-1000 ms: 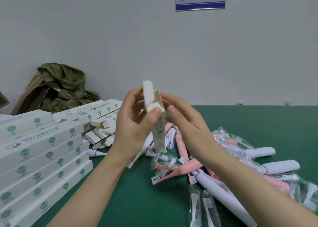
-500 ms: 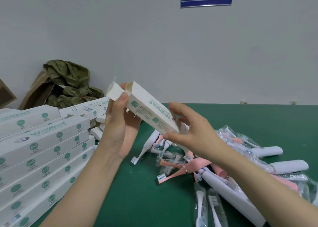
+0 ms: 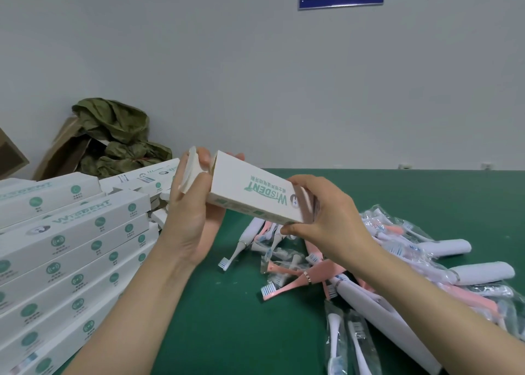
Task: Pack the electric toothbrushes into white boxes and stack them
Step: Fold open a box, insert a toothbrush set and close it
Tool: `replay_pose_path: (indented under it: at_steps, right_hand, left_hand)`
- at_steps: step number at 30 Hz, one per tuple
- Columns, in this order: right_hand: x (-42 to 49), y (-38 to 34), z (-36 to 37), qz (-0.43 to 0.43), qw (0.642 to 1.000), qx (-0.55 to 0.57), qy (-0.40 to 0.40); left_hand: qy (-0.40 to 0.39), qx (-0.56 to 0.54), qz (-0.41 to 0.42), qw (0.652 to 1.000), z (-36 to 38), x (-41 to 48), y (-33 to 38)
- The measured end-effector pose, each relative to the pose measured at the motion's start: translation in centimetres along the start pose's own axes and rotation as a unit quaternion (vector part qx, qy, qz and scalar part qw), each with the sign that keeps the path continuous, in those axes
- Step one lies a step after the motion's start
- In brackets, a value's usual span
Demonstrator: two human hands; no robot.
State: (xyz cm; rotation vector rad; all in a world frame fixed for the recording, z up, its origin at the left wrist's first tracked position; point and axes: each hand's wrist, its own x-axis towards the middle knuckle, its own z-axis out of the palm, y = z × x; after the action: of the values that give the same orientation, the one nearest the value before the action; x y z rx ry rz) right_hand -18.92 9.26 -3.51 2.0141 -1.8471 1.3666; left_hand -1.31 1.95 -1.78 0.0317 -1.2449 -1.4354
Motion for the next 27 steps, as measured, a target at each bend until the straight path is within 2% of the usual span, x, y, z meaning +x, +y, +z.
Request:
replay_pose_path:
  at_steps: [4,6,8,10,12,14,18,19,21,22,24,26,27]
  right_hand:
    - [0.0,-0.2,0.1,0.012,1.0,0.008,0.013]
    - [0.0,-0.4,0.0,0.048,0.996,0.066,0.041]
    - [0.2,-0.9,-0.3,0.098,0.984,0.137,0.051]
    - [0.0,-1.4,-0.4,0.093,0.992,0.087,0.017]
    - [-0.2,-2.3,0.0,0.04,0.998,0.004,-0.056]
    - [-0.4,-2.9,0.2,0.051,0.99,0.053,-0.123]
    - [0.0,-2.4,-0.9,0.18,0.948,0.214,-0.152]
    - [0.0,-2.2,-1.0,0.206,0.937,0.241,-0.144]
    - [0.1,-1.9,-0.8,0.263,0.908,0.316,-0.077]
    - [0.2,-1.6,-0.6,0.285,0.891,0.352,-0.036]
    - [0.4,-1.0,-0.5,0.309,0.857,0.412,0.027]
    - [0.6,-0.6,-0.6,0.319,0.816,0.479,0.045]
    - [0.5,-0.6,-0.5,0.326,0.798,0.506,0.043]
  left_hand:
    - [0.02,-0.001,-0.011,1.0,-0.4,0.4,-0.1]
    - [0.046,-0.017,-0.062,0.997,-0.7,0.5,-0.2]
    - [0.049,0.015,-0.116,0.992,-0.9,0.3,-0.4]
    - [0.0,0.066,-0.164,0.984,-0.5,-0.1,-1.1]
    - [-0.025,0.106,-0.153,0.982,0.3,-0.6,-2.0]
    - [0.005,0.128,-0.123,0.984,0.8,-0.6,-2.6]
    - [0.03,0.11,-0.127,0.985,0.4,-0.5,-3.1]
    - [0.026,0.116,-0.136,0.984,0.2,-0.6,-3.3]
    - [0.016,0.121,-0.166,0.979,0.0,-0.7,-3.8]
    - [0.008,0.146,-0.173,0.974,-0.1,-0.8,-3.9]
    - [-0.035,0.278,-0.138,0.95,-0.5,-1.1,-3.9]
    - [-0.122,0.391,-0.081,0.909,-0.6,-1.5,-4.0]
    - [-0.154,0.415,-0.055,0.895,-0.5,-1.8,-4.3]
